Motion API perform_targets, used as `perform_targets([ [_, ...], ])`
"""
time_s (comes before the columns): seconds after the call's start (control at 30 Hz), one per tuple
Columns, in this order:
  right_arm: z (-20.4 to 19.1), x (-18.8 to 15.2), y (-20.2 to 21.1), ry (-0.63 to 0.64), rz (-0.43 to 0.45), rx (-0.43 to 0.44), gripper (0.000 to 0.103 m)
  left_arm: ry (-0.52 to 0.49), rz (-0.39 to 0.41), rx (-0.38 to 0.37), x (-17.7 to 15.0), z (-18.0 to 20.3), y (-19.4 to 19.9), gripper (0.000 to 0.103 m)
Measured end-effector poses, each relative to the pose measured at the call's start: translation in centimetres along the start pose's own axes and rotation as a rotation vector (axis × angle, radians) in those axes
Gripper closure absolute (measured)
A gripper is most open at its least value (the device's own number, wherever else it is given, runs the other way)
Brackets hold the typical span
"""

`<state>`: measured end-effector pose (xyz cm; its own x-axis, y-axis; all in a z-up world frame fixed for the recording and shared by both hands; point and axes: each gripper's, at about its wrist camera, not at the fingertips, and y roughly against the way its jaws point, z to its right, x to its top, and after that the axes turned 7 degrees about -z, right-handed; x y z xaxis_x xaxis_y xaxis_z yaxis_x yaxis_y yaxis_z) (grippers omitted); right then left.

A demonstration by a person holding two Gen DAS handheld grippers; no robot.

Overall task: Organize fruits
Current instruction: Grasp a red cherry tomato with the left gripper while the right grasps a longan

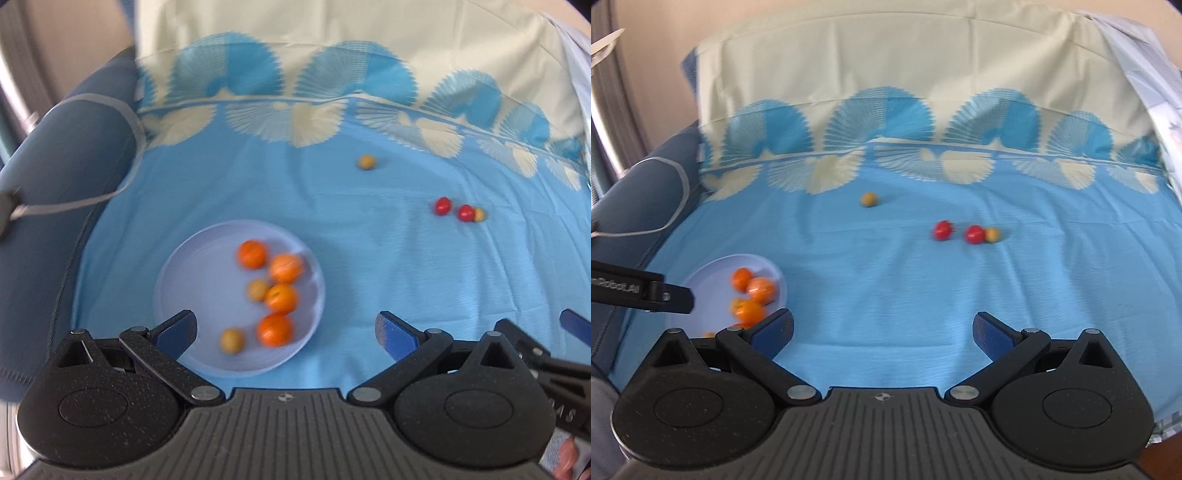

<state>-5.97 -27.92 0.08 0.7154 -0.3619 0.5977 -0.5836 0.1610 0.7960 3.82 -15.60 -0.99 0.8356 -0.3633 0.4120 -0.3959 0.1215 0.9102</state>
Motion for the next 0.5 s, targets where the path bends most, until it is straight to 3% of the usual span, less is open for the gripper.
perform_targets([
  [0.3, 11.0, 2.6, -6.1, -0.074, 0.067, -0.213, 0.001, -0.156, 0.018, -0.084, 7.5, 10.7, -6.9, 0.0],
  [0.5, 16.6, 4.9, -13.7, -0.079, 0.033, -0.202, 0.001, -0.275, -0.014, -0.084, 11.4, 16.8, -15.1, 0.0],
])
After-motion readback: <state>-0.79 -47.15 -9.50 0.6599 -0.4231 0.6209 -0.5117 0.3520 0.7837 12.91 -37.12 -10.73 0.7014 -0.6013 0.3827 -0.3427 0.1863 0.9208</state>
